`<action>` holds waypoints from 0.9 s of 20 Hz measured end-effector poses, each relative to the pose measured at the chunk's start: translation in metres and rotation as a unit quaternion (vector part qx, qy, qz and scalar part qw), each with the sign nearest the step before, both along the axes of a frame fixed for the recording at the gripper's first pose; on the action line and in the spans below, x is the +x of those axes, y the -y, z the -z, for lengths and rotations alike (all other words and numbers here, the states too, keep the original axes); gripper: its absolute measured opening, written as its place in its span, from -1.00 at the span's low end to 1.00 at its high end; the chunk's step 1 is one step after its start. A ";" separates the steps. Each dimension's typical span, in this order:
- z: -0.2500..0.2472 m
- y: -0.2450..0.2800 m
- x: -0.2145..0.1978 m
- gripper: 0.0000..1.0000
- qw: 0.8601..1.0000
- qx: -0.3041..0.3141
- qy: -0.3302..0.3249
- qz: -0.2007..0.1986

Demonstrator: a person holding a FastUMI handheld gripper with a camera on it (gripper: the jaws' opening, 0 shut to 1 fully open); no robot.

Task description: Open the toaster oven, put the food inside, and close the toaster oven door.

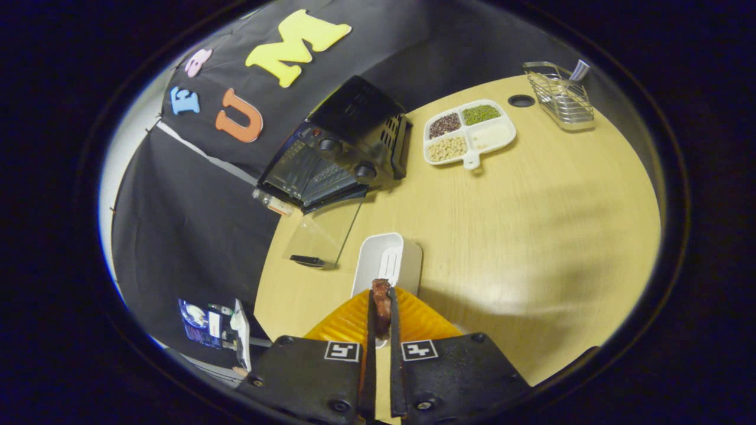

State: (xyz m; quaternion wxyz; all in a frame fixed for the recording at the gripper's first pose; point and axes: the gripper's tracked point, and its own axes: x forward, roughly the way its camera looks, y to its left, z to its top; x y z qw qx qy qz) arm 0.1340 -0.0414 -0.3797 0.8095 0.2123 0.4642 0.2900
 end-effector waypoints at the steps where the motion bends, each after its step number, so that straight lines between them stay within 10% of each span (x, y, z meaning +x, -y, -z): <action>1: -0.004 0.002 0.000 -0.76 1.000 0.000 0.008 -0.003; 18: -0.102 -0.057 -0.021 -0.79 0.987 0.121 0.028 0.102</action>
